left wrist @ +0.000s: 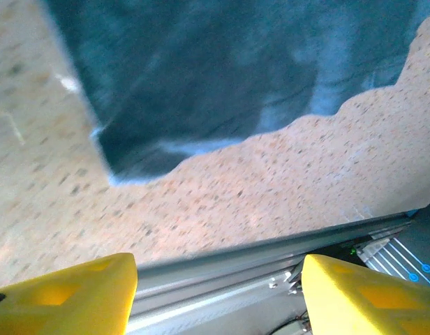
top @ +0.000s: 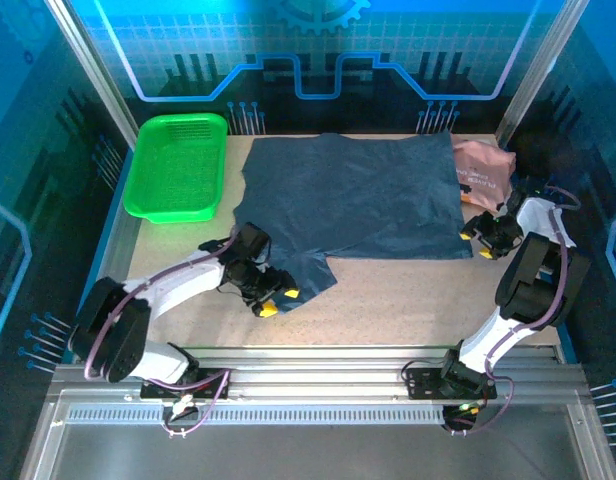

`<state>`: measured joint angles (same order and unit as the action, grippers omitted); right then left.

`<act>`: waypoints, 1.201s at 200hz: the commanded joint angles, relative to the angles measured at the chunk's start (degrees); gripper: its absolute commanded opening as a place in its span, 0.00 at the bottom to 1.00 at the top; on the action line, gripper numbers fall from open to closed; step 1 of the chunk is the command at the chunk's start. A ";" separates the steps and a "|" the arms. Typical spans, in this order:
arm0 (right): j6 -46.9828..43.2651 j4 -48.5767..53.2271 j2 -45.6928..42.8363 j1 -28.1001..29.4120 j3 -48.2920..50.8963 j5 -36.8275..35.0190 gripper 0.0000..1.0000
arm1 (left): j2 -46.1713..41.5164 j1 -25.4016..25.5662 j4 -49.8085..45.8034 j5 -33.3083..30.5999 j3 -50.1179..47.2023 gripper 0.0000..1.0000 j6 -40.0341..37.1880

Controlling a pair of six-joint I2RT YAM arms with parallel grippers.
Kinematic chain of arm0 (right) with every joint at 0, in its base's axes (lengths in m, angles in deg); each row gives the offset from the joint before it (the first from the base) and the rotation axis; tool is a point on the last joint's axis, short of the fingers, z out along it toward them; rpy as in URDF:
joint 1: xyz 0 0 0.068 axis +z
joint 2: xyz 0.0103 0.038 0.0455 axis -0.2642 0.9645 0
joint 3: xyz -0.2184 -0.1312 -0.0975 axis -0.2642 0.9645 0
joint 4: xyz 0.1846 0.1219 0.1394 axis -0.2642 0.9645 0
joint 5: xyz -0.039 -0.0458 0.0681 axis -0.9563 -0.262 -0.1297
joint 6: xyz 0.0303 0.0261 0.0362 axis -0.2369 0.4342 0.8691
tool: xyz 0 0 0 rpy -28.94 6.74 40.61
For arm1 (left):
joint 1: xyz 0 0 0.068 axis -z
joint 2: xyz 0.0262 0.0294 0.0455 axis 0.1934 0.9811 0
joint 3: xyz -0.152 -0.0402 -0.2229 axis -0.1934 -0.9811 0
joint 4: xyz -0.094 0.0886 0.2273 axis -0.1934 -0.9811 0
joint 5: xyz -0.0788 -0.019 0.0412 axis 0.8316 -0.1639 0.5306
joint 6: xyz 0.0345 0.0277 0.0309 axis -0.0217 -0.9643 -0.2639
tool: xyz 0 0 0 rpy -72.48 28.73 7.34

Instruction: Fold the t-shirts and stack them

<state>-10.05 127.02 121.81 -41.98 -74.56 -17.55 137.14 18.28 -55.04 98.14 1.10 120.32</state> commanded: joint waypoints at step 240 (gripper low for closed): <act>-1.24 -1.35 8.71 -2.40 2.91 4.85 0.52 | 15.47 5.77 7.51 -19.92 5.77 0.00 3.93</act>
<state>-10.83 123.96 129.24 -44.51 -73.25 -12.24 152.88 24.44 -59.30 87.91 5.87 125.74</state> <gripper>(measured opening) 0.526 0.045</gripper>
